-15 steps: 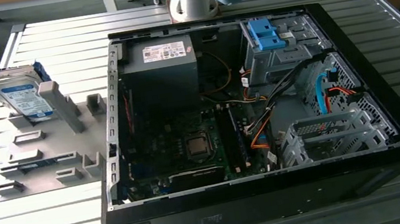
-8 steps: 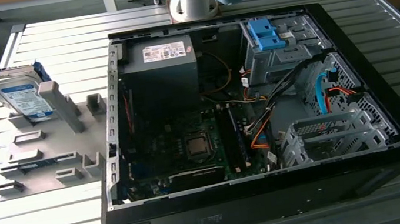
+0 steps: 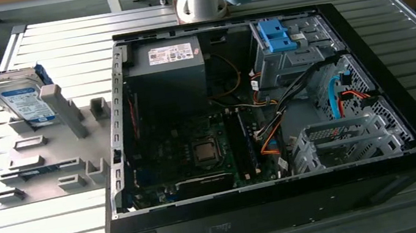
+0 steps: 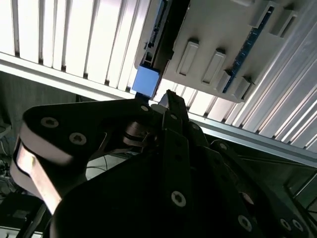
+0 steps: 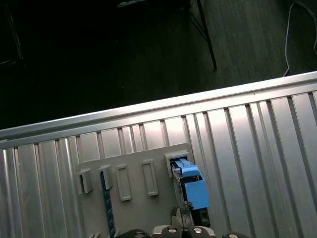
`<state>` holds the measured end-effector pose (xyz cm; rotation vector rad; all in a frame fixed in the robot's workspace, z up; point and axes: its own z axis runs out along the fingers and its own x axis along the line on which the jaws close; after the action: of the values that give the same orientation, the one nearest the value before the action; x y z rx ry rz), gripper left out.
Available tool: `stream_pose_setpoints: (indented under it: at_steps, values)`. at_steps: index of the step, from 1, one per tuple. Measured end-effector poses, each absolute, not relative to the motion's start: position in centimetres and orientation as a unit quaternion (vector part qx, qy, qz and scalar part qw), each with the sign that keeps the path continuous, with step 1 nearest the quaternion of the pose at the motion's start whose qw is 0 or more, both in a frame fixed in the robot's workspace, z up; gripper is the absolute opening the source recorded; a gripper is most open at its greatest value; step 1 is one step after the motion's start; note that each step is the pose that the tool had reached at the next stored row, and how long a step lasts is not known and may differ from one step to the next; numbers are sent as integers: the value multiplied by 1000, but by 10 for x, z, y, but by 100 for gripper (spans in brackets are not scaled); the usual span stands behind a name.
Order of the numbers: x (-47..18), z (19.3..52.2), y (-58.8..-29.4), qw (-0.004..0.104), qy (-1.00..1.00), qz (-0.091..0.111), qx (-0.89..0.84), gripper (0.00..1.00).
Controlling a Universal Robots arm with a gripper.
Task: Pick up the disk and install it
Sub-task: 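Pick up the disk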
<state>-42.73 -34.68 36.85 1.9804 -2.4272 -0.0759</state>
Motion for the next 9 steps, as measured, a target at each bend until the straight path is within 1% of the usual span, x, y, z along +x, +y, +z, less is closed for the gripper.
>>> stream_pose_setpoints:
  at_steps: [4,9]
  values:
    - [-427,367,-335,4,-774,-24,632,11]
    - [-428,364,-335,5,-753,-24,657,11]
